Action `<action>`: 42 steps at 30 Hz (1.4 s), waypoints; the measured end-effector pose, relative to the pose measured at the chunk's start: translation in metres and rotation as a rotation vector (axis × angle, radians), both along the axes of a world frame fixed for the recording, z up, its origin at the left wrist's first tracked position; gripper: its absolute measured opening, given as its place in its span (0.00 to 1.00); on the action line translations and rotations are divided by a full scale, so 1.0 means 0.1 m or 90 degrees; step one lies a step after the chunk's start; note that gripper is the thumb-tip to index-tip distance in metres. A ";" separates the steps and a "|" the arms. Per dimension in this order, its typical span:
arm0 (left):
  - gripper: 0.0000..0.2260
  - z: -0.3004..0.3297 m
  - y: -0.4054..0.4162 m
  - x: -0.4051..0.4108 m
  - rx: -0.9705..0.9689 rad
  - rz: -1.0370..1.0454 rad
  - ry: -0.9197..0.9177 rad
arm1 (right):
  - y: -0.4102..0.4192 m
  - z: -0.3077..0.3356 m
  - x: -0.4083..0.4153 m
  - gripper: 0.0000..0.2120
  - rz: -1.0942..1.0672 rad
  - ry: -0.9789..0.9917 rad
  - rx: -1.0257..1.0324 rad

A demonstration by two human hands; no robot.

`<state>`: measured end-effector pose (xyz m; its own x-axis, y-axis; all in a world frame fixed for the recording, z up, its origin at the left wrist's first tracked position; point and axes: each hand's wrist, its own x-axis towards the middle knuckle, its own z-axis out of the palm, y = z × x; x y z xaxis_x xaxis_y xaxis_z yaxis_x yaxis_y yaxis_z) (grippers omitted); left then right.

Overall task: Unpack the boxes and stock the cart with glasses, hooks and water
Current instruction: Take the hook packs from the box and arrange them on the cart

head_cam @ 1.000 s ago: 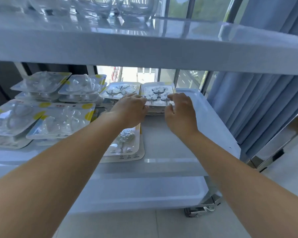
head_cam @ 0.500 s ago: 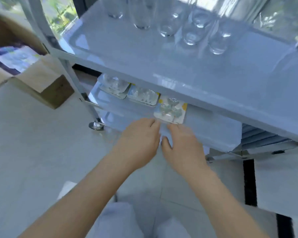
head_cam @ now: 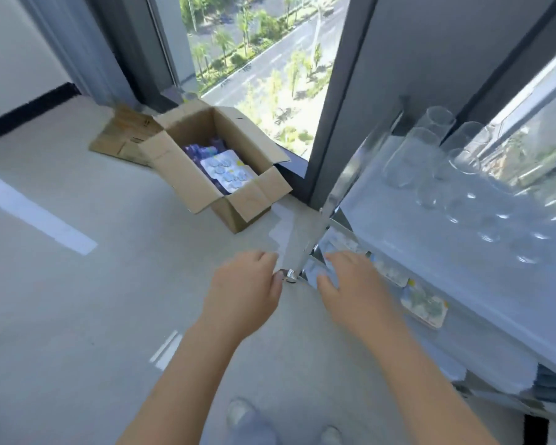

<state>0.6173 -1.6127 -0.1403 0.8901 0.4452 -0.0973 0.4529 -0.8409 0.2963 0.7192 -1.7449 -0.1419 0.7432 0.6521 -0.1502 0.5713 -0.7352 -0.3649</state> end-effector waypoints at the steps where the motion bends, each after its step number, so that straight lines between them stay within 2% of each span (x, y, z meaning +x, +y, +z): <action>1: 0.24 0.04 0.18 -0.01 -0.010 0.009 0.016 | 0.19 0.02 -0.01 0.11 0.002 -0.006 0.003; 5: 0.18 0.00 0.83 0.08 0.000 0.011 -0.009 | 0.90 -0.01 0.07 0.14 0.027 -0.014 0.001; 7: 0.16 -0.08 1.17 0.22 0.007 0.002 0.016 | 1.26 -0.06 0.19 0.15 0.031 -0.018 0.013; 14: 0.16 -0.38 2.57 0.98 0.013 -0.017 0.092 | 2.61 -0.40 0.89 0.14 0.004 0.044 0.039; 22: 0.15 -0.76 4.15 1.82 -0.022 -0.091 0.194 | 4.04 -0.88 1.53 0.11 -0.023 0.122 -0.051; 26: 0.15 -1.33 5.01 2.38 -0.044 -0.171 0.255 | 4.78 -1.37 1.85 0.10 -0.083 0.153 -0.109; 29: 0.15 -1.80 5.63 2.75 -0.056 -0.242 0.300 | 5.31 -1.86 2.08 0.12 -0.151 0.190 -0.098; 33: 0.14 -2.43 6.21 3.03 -0.098 -0.261 0.374 | 5.73 -2.52 2.26 0.12 -0.279 0.307 -0.084; 38: 0.13 -3.40 6.48 3.53 -0.160 -0.238 0.431 | 5.92 -3.46 2.47 0.15 -0.437 0.398 -0.071; 42: 0.16 -4.25 6.51 3.84 -0.215 -0.137 0.421 | 6.00 -4.14 2.61 0.16 -0.520 0.429 -0.069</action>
<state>1.0013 -0.9614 -0.5654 0.6635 0.1204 -0.7384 0.4621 -0.8421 0.2779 0.9802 -1.1450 -0.5562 0.6912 -0.0481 -0.7211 -0.4055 -0.8517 -0.3319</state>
